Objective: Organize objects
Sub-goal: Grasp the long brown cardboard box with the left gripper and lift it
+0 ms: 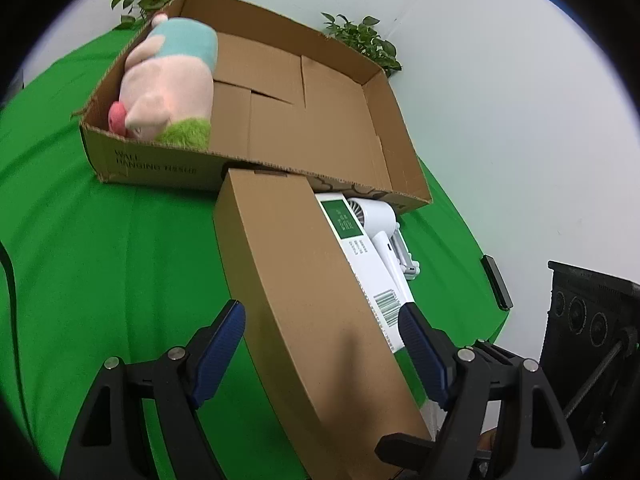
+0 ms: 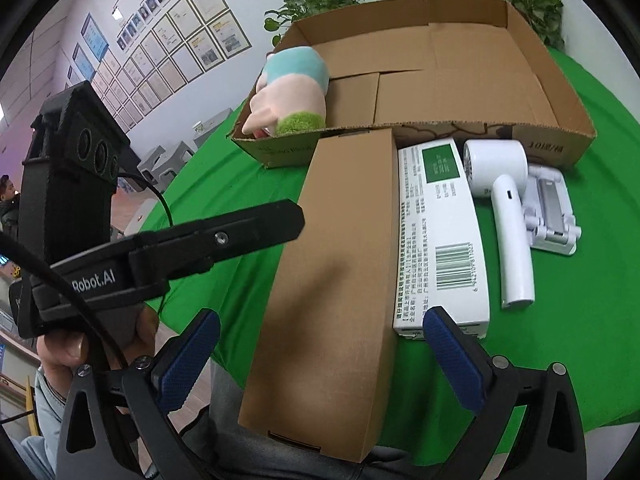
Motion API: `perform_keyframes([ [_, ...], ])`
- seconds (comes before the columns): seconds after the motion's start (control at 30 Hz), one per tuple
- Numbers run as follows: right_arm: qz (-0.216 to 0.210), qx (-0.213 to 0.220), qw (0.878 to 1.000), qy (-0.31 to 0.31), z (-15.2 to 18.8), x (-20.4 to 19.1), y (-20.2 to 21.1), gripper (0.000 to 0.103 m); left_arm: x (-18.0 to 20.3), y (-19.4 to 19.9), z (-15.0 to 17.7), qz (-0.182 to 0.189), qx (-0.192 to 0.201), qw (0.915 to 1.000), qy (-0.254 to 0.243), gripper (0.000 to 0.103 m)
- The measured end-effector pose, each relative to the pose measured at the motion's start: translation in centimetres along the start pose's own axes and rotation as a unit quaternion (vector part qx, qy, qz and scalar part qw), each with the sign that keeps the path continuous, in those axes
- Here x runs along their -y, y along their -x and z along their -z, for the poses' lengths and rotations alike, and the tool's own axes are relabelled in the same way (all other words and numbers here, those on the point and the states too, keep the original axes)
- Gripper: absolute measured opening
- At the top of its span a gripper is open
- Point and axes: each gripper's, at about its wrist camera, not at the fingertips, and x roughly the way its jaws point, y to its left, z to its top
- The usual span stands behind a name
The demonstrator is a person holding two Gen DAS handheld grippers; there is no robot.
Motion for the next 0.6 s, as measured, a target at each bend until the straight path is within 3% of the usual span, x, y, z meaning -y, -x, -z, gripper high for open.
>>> perform_keyframes([
  [0.27, -0.030, -0.032, 0.999, 0.023, 1.9, 0.7, -1.2, 0.102, -0.6, -1.5, 1.6, 0.029, -0.033, 0.9988, 0.023, 0.075],
  [0.37, -0.051, -0.045, 0.997, 0.024, 2.2, 0.4, -1.8, 0.102, -0.6, -2.0, 2.0, 0.024, -0.041, 0.9987, 0.020, 0.072],
  [0.47, -0.040, -0.045, 0.998, 0.036, 2.4, -0.4, -2.5, 0.103, -1.4, -2.1, 2.2, 0.016, -0.042, 0.9985, 0.032, 0.065],
  [0.6, -0.022, -0.052, 0.998, 0.037, 2.0, -0.7, -3.5, 0.103, -2.2, -1.9, 2.4, 0.026, -0.039, 0.9979, 0.045, 0.064],
])
